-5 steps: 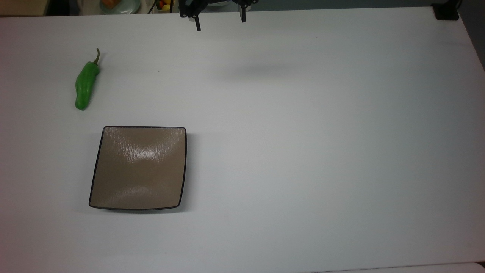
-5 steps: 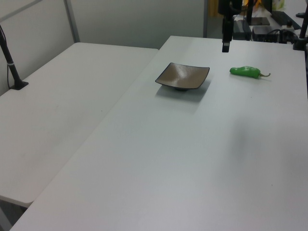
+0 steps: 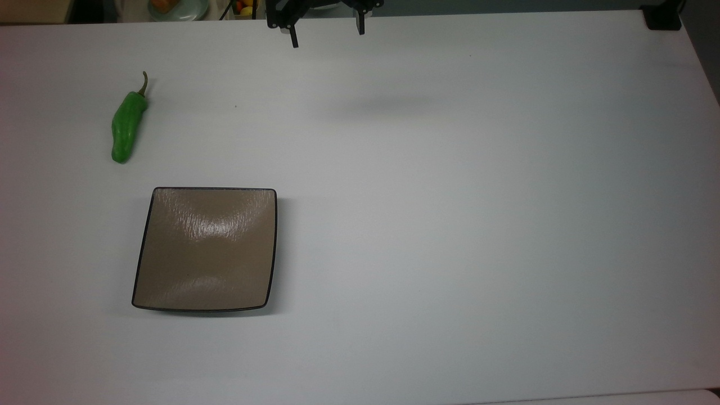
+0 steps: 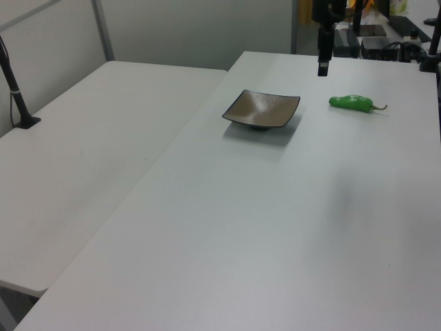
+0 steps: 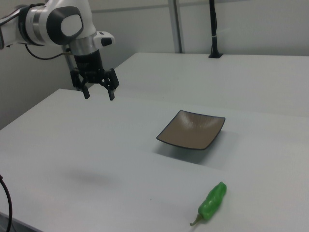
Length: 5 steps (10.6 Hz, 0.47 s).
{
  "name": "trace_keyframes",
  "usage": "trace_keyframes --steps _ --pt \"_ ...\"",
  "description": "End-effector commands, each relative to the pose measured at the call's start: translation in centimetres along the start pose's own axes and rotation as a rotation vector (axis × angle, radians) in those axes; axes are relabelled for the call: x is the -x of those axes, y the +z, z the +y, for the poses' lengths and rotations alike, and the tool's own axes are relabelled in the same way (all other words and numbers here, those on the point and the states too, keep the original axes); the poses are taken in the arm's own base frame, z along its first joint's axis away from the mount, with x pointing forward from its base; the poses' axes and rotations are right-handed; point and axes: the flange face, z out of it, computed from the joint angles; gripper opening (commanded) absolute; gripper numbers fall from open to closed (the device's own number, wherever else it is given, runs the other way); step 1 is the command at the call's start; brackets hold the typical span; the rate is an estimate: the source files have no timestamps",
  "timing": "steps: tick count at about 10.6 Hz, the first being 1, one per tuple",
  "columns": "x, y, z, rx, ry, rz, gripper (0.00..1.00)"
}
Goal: Chili peppers are placed on a ceramic plate
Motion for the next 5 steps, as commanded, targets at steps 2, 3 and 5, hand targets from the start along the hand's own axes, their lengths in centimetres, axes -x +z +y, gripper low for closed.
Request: trace_keyframes --steps 2,3,5 --pt "0.1 0.4 -0.1 -0.021 -0.029 0.006 1.0" --pt "0.2 0.2 0.4 -0.02 -0.059 0.01 1.0" --pt "0.8 -0.5 3.9 -0.012 -0.102 0.024 1.0"
